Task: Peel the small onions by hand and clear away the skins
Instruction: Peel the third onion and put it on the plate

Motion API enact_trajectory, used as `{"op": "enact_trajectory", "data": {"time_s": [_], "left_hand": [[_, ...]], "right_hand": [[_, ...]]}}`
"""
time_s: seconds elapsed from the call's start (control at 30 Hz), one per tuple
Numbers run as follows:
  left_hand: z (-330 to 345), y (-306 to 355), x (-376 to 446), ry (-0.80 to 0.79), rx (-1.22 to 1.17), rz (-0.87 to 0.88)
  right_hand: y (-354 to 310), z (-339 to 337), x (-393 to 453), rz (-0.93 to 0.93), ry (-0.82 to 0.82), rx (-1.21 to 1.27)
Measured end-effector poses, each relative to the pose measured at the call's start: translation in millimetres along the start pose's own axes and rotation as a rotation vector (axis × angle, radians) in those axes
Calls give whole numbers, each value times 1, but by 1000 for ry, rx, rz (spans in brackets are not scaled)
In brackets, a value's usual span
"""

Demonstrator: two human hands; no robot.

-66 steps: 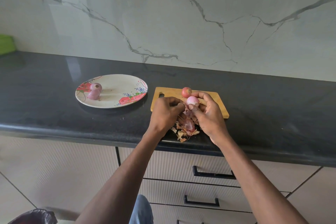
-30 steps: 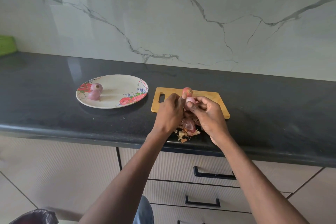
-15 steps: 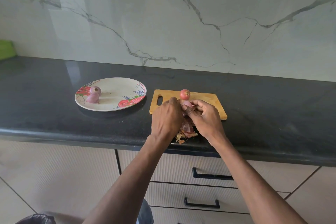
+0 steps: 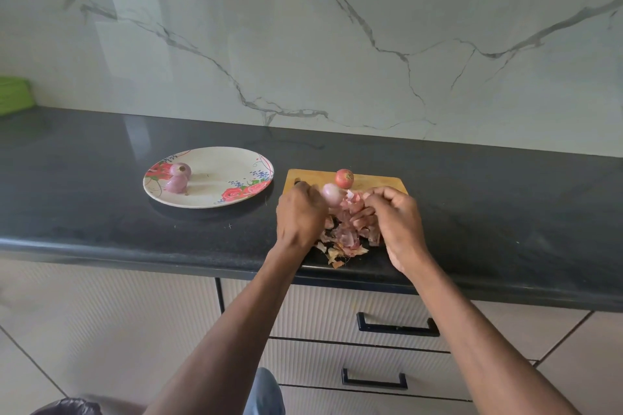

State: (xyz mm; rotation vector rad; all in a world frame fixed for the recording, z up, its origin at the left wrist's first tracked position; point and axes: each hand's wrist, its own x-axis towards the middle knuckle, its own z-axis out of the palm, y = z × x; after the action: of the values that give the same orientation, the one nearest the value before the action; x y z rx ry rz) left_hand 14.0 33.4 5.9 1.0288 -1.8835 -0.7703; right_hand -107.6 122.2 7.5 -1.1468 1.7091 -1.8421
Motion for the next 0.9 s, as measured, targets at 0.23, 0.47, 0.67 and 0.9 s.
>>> {"op": "enact_trajectory", "data": {"time_s": [0.23, 0.47, 0.67, 0.9], "left_hand": [[2, -1, -1, -30, -170, 55], [2, -4, 1, -166, -427, -23], [3, -13, 7, -22, -413, -109], [5, -8, 4, 16, -46, 84]], "right_hand": [[2, 2, 1, -63, -169, -61], [5, 3, 4, -37, -163, -77], [-3, -2, 1, 96, -78, 226], [-3, 0, 1, 123, -6, 187]]}}
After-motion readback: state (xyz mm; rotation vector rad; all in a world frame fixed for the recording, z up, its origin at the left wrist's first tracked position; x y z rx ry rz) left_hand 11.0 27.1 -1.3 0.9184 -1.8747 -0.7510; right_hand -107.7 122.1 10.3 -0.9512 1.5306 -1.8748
